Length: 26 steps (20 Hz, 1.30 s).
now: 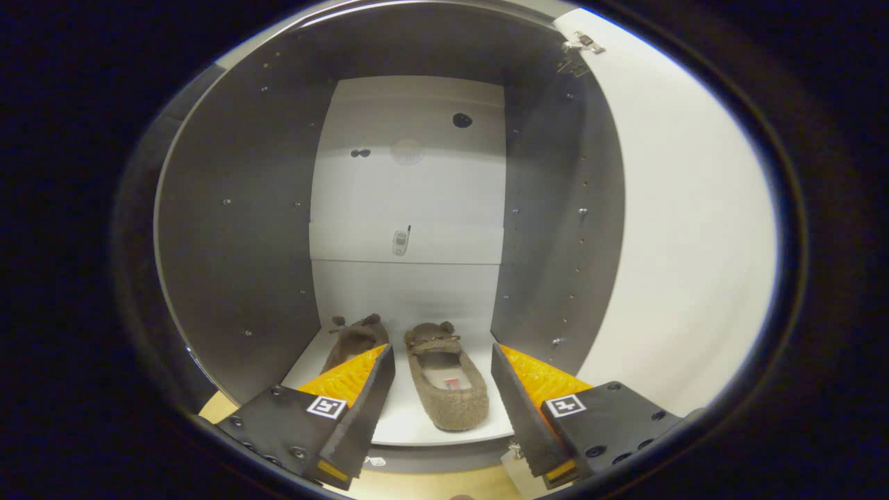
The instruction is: Open the shoe cabinet door, grab the shoes and put them into the shoe cabinet, then close the shoe cabinet door.
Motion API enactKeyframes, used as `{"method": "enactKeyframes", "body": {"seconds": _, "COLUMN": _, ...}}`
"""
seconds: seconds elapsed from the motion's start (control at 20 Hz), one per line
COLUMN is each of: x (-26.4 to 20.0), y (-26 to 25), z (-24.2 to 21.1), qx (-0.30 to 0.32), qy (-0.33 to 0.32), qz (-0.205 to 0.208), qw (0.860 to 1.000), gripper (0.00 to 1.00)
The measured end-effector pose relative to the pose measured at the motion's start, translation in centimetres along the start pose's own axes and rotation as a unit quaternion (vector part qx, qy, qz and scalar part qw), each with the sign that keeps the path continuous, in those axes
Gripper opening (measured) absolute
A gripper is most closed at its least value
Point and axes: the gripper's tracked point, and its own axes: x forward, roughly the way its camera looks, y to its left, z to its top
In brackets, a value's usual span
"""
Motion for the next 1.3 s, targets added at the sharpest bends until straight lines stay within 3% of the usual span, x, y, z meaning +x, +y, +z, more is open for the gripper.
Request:
{"method": "enactKeyframes", "body": {"seconds": 0.85, "x": -13.5, "y": -2.5, "z": 2.5, "qx": -0.002, "qy": -0.056, "qz": 0.011, "qw": 0.998, "gripper": 0.89}}
{"method": "enactKeyframes", "body": {"seconds": 1.3, "x": -21.1, "y": -4.2, "z": 3.0, "qx": -0.003, "qy": -0.073, "qz": 0.048, "qw": 0.996, "gripper": 0.89}}
